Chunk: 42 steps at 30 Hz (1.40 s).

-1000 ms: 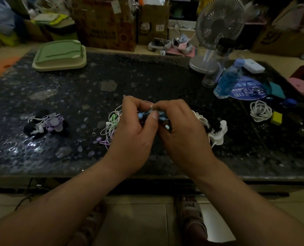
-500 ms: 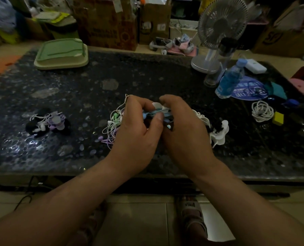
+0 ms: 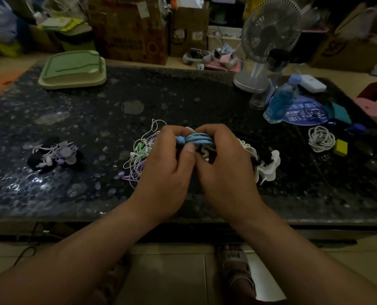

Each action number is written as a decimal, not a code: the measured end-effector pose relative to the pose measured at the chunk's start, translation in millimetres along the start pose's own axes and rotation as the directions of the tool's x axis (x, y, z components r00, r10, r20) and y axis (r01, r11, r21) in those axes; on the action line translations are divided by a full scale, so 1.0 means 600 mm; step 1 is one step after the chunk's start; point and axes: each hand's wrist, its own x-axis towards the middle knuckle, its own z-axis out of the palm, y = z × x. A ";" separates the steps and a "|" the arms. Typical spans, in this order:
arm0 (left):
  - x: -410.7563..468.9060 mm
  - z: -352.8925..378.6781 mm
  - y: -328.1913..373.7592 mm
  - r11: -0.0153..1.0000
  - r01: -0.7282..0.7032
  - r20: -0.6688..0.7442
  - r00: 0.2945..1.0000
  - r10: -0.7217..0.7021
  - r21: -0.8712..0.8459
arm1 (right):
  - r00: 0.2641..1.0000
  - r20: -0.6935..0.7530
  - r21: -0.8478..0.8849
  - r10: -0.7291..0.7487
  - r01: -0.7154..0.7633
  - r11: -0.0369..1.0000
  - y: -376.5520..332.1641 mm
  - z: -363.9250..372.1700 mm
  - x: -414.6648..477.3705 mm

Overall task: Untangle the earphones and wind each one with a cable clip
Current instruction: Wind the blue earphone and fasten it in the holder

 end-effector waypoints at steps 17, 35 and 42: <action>0.018 -0.016 0.010 0.854 0.379 0.122 0.925 -0.360 -0.356 | 0.904 0.351 0.174 0.244 -0.319 0.932 0.009 -0.034 0.034; 0.020 -0.008 -0.030 0.803 0.575 0.536 0.732 -0.420 -0.157 | 0.759 0.556 -0.224 0.337 -0.254 0.941 0.005 -0.051 0.047; 0.028 0.006 -0.034 0.571 0.694 0.436 0.719 -0.541 -0.438 | 0.782 0.394 0.047 0.483 -0.542 0.839 0.021 -0.037 0.048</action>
